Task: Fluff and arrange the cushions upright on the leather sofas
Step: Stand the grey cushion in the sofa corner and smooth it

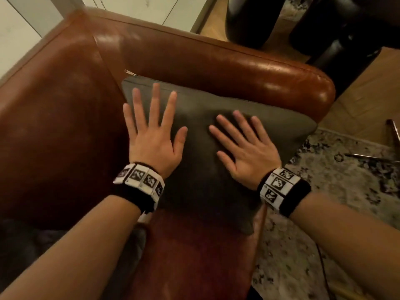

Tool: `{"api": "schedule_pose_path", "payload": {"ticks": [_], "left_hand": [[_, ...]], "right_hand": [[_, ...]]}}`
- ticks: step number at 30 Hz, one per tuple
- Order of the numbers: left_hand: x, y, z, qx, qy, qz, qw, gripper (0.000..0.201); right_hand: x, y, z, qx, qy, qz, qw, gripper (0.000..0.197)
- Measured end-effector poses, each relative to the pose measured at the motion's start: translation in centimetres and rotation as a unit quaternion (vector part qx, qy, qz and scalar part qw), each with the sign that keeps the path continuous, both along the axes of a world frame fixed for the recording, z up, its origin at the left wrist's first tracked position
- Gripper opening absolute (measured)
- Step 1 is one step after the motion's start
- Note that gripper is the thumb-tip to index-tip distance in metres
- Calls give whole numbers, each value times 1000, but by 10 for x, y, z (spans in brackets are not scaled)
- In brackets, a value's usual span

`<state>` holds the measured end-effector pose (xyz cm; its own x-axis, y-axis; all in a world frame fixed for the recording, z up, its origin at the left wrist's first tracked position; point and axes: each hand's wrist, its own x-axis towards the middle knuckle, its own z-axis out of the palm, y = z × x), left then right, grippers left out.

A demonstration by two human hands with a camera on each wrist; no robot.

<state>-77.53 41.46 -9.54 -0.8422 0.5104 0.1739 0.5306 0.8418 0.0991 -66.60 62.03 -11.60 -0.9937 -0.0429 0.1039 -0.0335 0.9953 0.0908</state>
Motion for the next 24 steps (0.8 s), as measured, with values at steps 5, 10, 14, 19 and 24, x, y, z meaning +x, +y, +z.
{"api": "schedule_pose_path", "payload": {"ticks": [5,10,14,19,24], "left_hand": [[56,7,-50,-86,20,-210,974,73],[-10,-47,-49,-112,-3,-72,991,71],[-1,-22,-25,-44,-10,-40,998,72],[-21,40,-8,-82,-4,-219,972,62],[-78,-4,-5,-95,-12,-104,990,68]], "right_hand": [[-9,24,10,-37,-16,-99,994,62],[10,46,8,-44,-7,-170,985,63],[13,22,18,-84,28,-199,976,63],[-1,-27,4,-77,-8,-80,994,64],[14,52,6,-76,-13,-204,976,63]]}}
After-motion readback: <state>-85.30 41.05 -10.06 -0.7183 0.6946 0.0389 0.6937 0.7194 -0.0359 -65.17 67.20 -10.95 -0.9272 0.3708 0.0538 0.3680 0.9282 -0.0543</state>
